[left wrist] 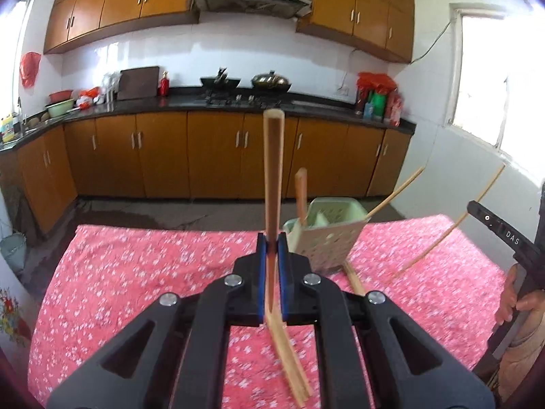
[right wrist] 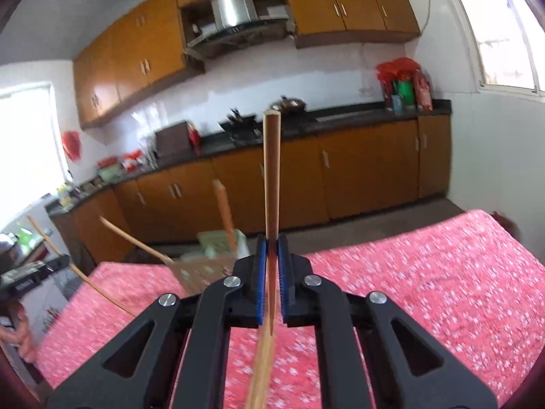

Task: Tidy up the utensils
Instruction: 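Lift both held chopsticks upright and carry them over the holder, then open both tools to drop the chopsticks into the holder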

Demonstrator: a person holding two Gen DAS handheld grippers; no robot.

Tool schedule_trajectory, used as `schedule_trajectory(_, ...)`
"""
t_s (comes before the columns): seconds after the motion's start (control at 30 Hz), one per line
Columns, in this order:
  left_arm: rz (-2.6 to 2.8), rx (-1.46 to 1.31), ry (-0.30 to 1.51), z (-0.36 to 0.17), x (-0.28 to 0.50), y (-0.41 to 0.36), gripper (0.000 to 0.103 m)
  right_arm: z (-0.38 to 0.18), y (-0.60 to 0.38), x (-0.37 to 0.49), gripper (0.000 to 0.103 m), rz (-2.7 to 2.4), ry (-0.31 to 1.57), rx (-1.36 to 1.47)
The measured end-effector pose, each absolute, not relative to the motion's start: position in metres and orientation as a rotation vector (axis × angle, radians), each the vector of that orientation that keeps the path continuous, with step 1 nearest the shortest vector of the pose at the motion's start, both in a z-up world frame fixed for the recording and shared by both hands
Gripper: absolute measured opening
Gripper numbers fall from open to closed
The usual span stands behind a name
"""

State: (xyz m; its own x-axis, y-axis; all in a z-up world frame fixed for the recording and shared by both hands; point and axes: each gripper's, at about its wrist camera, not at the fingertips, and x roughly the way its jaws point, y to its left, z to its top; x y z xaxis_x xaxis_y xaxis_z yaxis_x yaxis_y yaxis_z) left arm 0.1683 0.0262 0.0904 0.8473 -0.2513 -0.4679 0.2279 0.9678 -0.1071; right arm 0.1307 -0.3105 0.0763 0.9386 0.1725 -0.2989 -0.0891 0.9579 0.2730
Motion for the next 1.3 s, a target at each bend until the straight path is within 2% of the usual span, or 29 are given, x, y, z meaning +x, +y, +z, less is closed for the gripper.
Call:
schedule_trajectory(0.2, -0.287, -0.080, 0.367, 0.127, 0.170, -0.002, 0.008, 0.113, -0.290, 0.135, 0.008, 0.203, 0.199, 0.264)
schedule_trajectory(0.43, -0.258, -0.137, 0.241, 0.151, 0.194, -0.029, 0.008, 0.121, -0.268, 0.167, 0.008, 0.173, 0.103, 0.232)
schedule_trajectory(0.67, -0.244, -0.122, 0.281, 0.122, 0.241, -0.050, 0.008, 0.090, -0.263, 0.219, 0.008, 0.151, 0.228, 0.226)
schedule_trajectory(0.93, -0.233, -0.167, 0.373, 0.089, 0.273, -0.043, 0.008, 0.081, -0.253, 0.221, 0.008, 0.158, 0.261, 0.191)
schedule_trajectory(1.0, -0.237, -0.182, 0.373, 0.087, 0.272, -0.038, 0.011, 0.081, -0.252, 0.222, 0.008, 0.160, 0.267, 0.183)
schedule_trajectory(1.03, -0.239, -0.187, 0.370, 0.088, 0.272, -0.037, 0.016, 0.082, -0.251, 0.221, 0.008, 0.158, 0.267, 0.174)
schedule_trajectory(1.07, -0.234, -0.187, 0.365, 0.088, 0.270, -0.034, 0.022, 0.083, -0.249, 0.221, 0.010, 0.158, 0.264, 0.168)
schedule_trajectory(1.13, -0.230, -0.189, 0.350, 0.092, 0.266, -0.031, 0.027, 0.088, -0.246, 0.218, 0.022, 0.154, 0.246, 0.155)
schedule_trajectory(1.17, -0.230, -0.191, 0.342, 0.095, 0.264, -0.030, 0.028, 0.090, -0.245, 0.214, 0.032, 0.150, 0.232, 0.149)
schedule_trajectory(1.3, -0.223, -0.193, 0.316, 0.104, 0.253, -0.026, 0.034, 0.103, -0.246, 0.202, 0.034, 0.142, 0.188, 0.133)
